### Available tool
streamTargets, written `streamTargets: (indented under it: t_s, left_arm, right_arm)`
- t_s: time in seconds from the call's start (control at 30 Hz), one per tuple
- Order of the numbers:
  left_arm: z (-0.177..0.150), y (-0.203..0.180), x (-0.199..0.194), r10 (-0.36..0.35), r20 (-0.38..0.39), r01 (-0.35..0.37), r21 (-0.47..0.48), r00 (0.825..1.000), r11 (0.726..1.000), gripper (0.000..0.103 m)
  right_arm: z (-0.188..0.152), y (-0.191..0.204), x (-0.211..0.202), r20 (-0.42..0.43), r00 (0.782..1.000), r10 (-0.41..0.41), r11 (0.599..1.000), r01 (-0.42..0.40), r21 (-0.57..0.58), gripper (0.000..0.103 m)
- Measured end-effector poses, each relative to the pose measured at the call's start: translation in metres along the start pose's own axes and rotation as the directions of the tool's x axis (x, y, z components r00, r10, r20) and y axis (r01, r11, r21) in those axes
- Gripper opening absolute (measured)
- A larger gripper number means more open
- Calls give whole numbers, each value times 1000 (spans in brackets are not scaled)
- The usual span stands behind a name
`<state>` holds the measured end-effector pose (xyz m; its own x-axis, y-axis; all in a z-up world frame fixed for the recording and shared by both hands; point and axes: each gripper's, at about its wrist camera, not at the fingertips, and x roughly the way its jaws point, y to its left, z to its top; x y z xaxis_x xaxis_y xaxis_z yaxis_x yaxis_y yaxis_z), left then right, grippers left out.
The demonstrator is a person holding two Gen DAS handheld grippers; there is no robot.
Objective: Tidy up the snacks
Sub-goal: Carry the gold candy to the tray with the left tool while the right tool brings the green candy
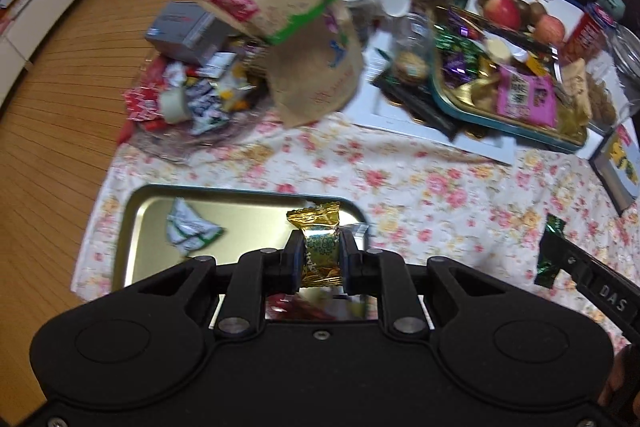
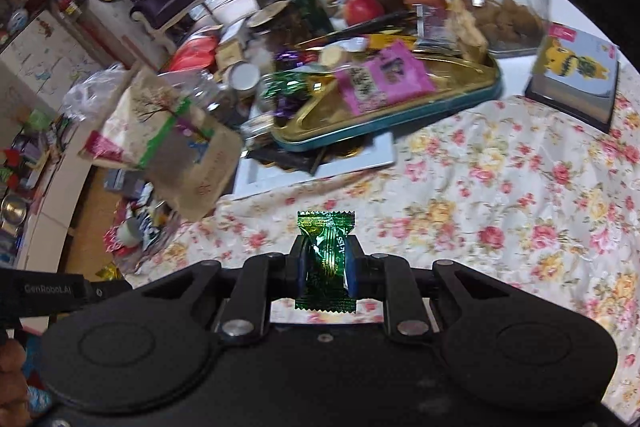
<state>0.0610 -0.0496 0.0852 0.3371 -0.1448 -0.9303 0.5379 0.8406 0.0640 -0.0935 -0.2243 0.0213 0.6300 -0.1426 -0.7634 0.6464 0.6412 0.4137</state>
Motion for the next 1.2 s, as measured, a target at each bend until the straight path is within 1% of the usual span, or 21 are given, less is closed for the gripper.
streamTargets:
  t_s: [0.13, 0.23, 0.27, 0.33, 0.37, 0.5, 0.67, 0.83, 1.0, 1.1, 1.13, 1.2]
  left_arm:
    - [4, 37, -1, 56, 9, -56, -44, 998, 997, 25]
    - [3, 68, 5, 85, 18, -83, -94, 996, 992, 26]
    - [2, 77, 9, 94, 12, -92, -111, 996, 990, 26]
    - [0, 93, 20, 116, -30, -119, -138, 993, 983, 25]
    - [-1, 101, 26, 115, -56, -123, -153, 992, 981, 25]
    - [-5, 125, 39, 65, -107, -86, -206, 992, 975, 26]
    - [-9, 138, 45, 93, -125, -119, -222, 988, 968, 26]
    - [-7, 147, 50, 100, -119, -126, -235, 988, 964, 27]
    - [-7, 154, 57, 61, -141, -100, -292, 988, 951, 27]
    - [-8, 153, 57, 31, -147, -74, -297, 989, 952, 28]
    - [-8, 152, 56, 30, -146, -72, -294, 989, 953, 30]
    - [-8, 150, 56, 43, -145, -83, -284, 988, 955, 30]
  right_arm:
    - [-7, 33, 2, -11, 999, 36, 997, -37, -62, 21]
    - [-15, 57, 3, -26, 997, 71, 991, -74, -108, 21]
    - [-18, 64, 3, -32, 996, 84, 989, -88, -121, 21]
    - [-24, 79, 4, -49, 993, 110, 982, -116, -149, 21]
    - [-28, 87, 4, -57, 991, 124, 977, -131, -166, 21]
    - [-42, 114, 10, -82, 985, 151, 959, -166, -229, 21]
    - [-57, 135, 18, -122, 979, 166, 947, -193, -257, 21]
    - [-65, 153, 23, -142, 972, 185, 936, -219, -275, 21]
    - [-64, 167, 27, -151, 966, 212, 928, -247, -279, 21]
    - [-62, 174, 29, -149, 964, 220, 925, -255, -283, 21]
    - [-62, 177, 31, -149, 964, 221, 924, -256, -284, 21]
    - [-61, 181, 33, -149, 964, 222, 922, -257, -290, 21]
